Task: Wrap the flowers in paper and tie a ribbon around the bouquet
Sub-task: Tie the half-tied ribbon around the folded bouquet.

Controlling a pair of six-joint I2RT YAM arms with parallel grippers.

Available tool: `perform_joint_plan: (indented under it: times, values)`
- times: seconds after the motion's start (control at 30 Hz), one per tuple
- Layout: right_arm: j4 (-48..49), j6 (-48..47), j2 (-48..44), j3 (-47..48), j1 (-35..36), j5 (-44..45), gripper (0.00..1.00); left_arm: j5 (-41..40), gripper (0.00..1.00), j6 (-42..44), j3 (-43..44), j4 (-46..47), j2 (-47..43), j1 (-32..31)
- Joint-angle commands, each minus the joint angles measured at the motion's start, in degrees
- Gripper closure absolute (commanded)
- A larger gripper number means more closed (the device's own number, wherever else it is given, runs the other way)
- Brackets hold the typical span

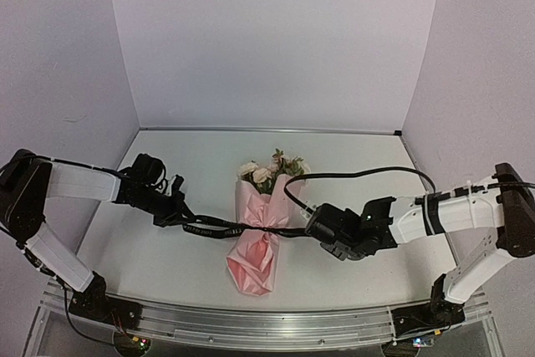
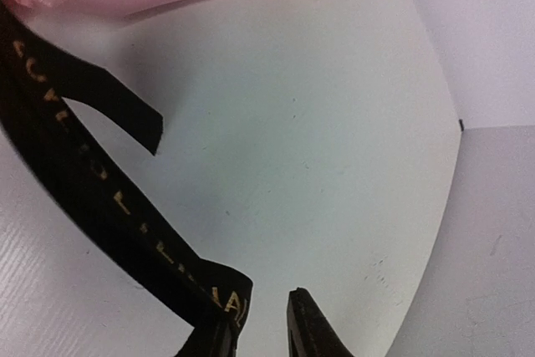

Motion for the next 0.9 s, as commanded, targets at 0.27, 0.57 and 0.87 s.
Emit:
perform_joint_plan:
  times: [0.27, 0.57, 0.87]
  values:
    - [-6.5, 21.8, -1.8, 4.4, -5.2, -19.0, 0.51, -2.5, 1.0, -4.9, -4.5, 7.5, 0.8, -2.7]
    - [-5.3, 34.3, -6.3, 3.7, -10.2, -30.1, 0.41, -1.8, 1.0, -5.3, -4.4, 8.8, 0.8, -3.0]
    - [-1.5, 38.1, -15.8, -4.6, -15.5, -30.6, 0.34, -2.6, 1.0, -4.9, -3.3, 7.6, 1.0, -3.0]
